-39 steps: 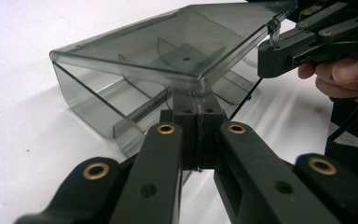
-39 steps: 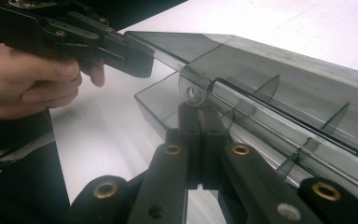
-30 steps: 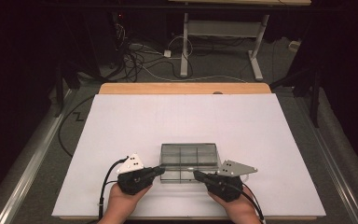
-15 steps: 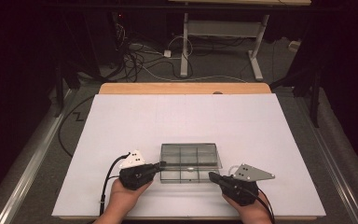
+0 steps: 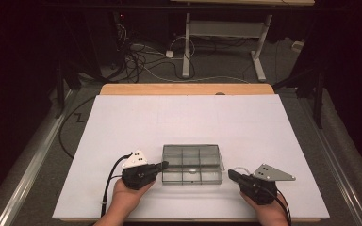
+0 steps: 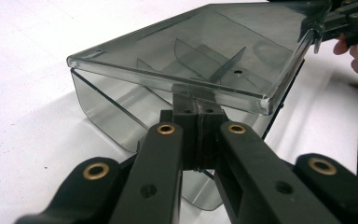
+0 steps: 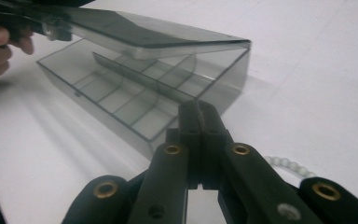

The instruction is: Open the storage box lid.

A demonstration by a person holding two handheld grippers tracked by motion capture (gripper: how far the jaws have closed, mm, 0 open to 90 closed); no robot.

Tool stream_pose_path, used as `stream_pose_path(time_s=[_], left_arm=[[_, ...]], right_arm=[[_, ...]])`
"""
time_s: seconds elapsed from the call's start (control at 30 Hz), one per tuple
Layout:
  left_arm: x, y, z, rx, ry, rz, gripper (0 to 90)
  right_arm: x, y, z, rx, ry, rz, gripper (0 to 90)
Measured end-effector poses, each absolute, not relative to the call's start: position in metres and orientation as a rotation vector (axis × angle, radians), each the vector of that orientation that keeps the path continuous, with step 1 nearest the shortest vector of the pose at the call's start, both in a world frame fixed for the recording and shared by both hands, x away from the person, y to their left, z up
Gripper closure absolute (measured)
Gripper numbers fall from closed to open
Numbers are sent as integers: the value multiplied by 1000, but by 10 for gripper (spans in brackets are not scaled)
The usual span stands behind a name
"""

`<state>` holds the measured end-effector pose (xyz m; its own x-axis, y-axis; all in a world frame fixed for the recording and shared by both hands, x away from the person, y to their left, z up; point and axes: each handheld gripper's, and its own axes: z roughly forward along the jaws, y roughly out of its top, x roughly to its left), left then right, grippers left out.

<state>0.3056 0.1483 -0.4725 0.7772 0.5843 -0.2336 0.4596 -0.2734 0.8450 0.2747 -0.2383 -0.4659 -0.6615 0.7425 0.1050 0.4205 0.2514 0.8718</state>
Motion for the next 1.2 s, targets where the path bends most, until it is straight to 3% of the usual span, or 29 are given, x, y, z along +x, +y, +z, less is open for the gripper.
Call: stream_pose_path(time_s=[1.2], left_arm=[[306, 149, -467, 1887, 807, 186, 876]], right_arm=[[325, -240, -468, 1135, 2097, 1358, 900]])
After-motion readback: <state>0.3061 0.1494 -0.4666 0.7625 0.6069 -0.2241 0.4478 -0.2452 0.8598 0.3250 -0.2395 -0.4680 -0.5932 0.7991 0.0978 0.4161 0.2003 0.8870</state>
